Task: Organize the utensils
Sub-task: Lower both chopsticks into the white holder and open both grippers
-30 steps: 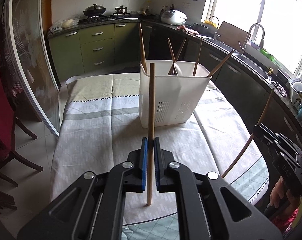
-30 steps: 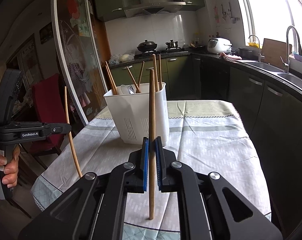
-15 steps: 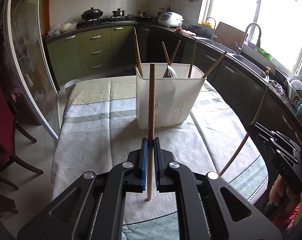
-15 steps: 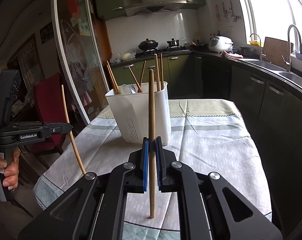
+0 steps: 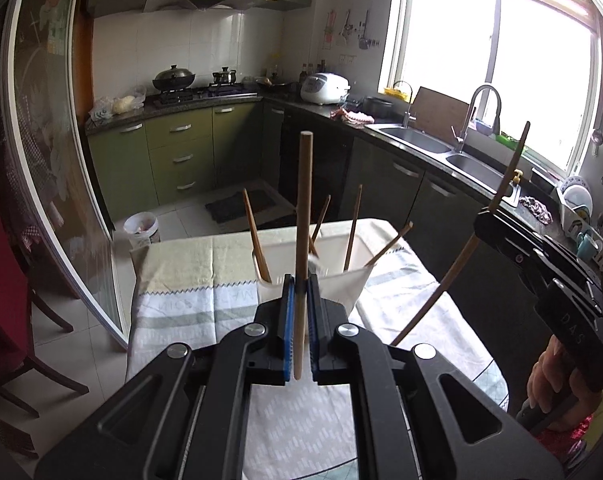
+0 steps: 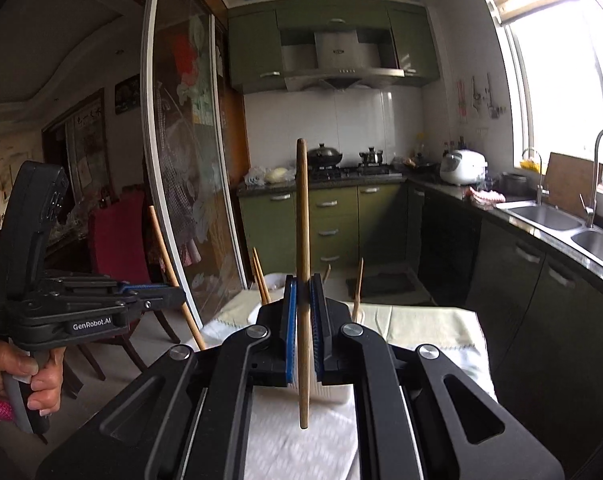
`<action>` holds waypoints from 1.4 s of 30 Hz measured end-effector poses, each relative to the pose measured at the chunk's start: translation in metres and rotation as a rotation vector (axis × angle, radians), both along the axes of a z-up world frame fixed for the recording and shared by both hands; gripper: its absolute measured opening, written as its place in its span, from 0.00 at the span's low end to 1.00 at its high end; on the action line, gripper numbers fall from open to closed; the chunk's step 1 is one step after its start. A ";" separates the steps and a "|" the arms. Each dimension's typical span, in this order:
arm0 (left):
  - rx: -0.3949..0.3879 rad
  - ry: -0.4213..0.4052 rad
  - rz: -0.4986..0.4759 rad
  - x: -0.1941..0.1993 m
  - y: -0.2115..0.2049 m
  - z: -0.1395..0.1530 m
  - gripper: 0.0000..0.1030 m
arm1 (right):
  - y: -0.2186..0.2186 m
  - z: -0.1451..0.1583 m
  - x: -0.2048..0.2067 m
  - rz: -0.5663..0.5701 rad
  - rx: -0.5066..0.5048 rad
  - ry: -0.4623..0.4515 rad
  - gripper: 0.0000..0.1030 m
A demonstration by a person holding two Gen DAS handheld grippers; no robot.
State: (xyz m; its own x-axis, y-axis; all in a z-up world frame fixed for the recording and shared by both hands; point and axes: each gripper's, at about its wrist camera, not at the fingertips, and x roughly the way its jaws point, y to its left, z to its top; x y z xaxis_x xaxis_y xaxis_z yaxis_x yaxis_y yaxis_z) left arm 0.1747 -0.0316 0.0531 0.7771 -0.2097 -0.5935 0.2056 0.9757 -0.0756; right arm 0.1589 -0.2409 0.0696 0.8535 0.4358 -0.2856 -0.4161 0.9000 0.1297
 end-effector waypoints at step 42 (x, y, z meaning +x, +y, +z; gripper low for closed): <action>0.017 -0.013 0.044 0.101 -0.013 -0.075 0.46 | 0.054 -0.053 0.117 -0.080 -0.107 0.056 0.23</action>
